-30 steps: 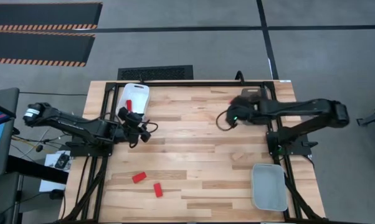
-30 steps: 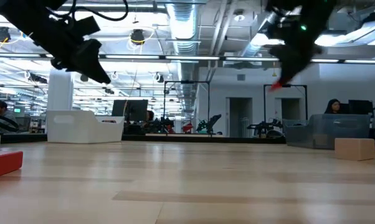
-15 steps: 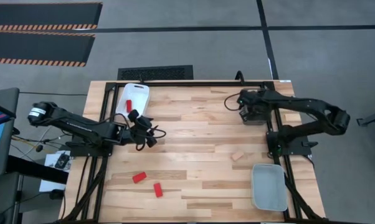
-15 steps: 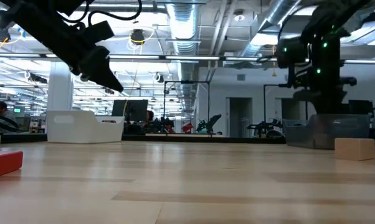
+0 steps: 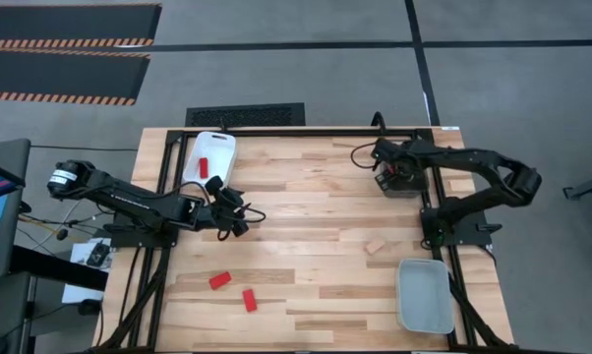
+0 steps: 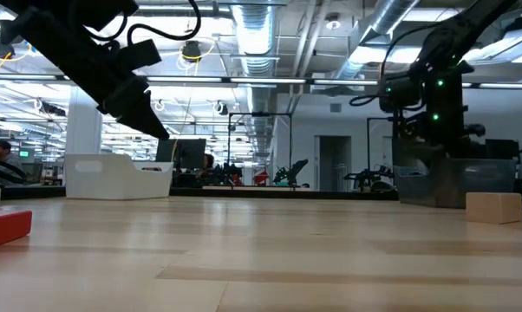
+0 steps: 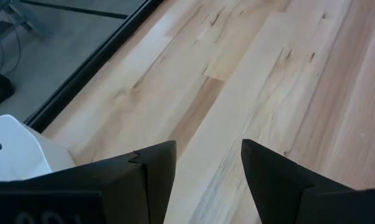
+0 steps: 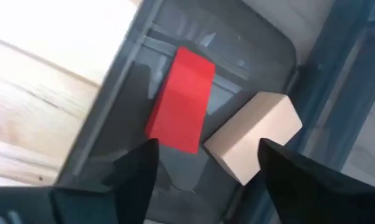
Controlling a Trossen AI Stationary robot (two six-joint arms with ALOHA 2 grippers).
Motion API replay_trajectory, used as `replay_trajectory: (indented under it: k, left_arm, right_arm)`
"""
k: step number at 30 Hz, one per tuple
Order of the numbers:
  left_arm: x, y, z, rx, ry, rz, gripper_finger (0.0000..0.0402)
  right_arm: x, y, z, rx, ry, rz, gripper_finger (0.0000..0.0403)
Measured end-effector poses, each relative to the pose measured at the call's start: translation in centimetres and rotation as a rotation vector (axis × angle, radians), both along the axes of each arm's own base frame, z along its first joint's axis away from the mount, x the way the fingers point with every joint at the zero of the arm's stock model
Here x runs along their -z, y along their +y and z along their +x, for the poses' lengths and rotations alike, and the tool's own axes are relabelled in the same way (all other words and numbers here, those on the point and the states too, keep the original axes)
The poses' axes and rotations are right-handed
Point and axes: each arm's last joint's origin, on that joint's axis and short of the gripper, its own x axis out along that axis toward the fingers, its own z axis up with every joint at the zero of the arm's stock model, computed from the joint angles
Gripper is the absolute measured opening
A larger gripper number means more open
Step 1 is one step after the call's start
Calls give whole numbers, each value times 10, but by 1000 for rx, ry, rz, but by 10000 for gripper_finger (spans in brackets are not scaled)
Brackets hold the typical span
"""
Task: Sort & place blocks by color
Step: Put the brown block into the gray bin
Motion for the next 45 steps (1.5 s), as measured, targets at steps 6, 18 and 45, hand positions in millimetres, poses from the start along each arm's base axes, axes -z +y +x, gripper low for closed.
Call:
replay_trajectory:
  k: [6, 18, 45]
  left_arm:
    - [0, 0, 0, -2, -3, -3, 173]
    - [1, -4, 1, 51, -2, -63, 173]
    - [-5, -52, -3, 291, -75, -80, 173]
  right_arm:
    - [-16, 12, 4, -47, -89, -67, 324]
    - [-65, 92, 8, -175, -524, -143, 317]
    - [18, 225, 46, -730, -169, 244, 317]
